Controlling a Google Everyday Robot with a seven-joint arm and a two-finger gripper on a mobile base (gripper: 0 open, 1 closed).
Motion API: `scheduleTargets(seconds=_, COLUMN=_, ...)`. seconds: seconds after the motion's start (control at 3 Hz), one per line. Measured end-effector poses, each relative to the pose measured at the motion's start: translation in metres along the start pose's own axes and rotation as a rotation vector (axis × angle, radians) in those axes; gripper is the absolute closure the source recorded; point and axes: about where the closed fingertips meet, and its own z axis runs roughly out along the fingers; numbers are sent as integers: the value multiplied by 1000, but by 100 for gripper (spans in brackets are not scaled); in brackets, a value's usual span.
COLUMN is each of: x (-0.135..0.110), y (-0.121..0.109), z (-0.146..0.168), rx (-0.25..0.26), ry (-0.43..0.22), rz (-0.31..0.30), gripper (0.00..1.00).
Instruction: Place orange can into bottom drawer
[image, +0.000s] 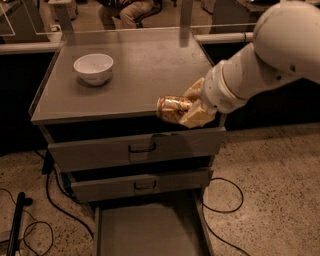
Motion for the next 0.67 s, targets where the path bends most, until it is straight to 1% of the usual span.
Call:
scheduleTargets(seconds=0.33, x=6, y=45, z=30, rx=-68, ry=-80, rz=35, gripper=100)
scheduleTargets(seconds=0.67, x=18, y=84, z=57, rx=-122, ry=-105, rz=63, gripper=100)
